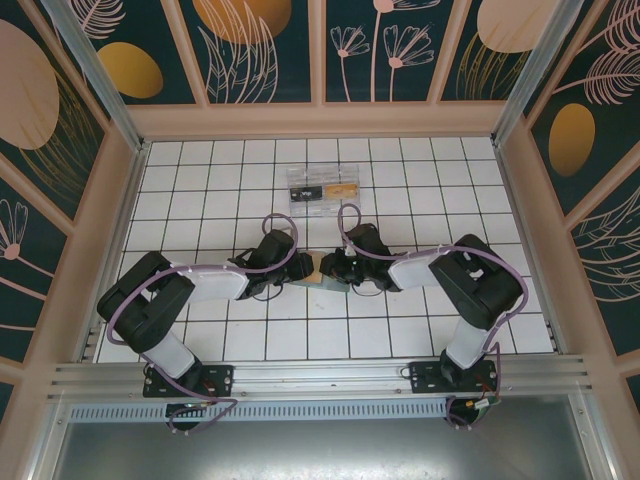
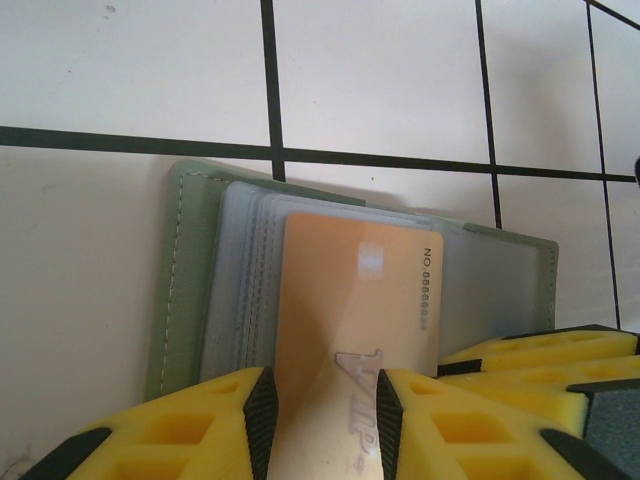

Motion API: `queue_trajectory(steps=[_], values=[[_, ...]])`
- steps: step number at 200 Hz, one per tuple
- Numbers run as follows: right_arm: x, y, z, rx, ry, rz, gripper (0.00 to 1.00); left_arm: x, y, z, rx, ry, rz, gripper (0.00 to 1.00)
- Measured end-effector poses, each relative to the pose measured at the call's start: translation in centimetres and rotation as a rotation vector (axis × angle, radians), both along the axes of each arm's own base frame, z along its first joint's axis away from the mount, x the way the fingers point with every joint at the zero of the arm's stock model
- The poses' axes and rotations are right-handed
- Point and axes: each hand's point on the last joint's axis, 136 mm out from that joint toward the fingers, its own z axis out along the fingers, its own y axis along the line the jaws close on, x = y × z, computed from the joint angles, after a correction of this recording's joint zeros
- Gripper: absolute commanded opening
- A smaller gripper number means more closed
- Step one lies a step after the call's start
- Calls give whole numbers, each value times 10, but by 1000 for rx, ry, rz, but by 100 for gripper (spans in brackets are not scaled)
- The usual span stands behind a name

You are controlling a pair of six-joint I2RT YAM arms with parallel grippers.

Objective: Take the credit cards out of the card holder

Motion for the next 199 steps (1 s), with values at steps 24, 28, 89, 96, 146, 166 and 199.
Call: queue_trajectory(steps=[24,28,89,96,146,166,199], values=[[0,1,0,5,2,3,15,0,0,0,-1,-1,0,36],[0,1,0,5,2,3,14,0,0,0,0,0,0,36],[1,-3,-1,30,18,-15,0,0,-1,0,-1,-1,0,36],[0,-4,-1,34,16,-14,0,0,-1,0,-1,-1,0,36],[0,-10,0,46,13,-23,0,1,0,-1,1,0,6,35],[1,-13,2,50,9,-29,0,1,0,-1,1,1,11,35],[1,-17,4,52,6,-36,0,1,0,-1,2,1,11,35]])
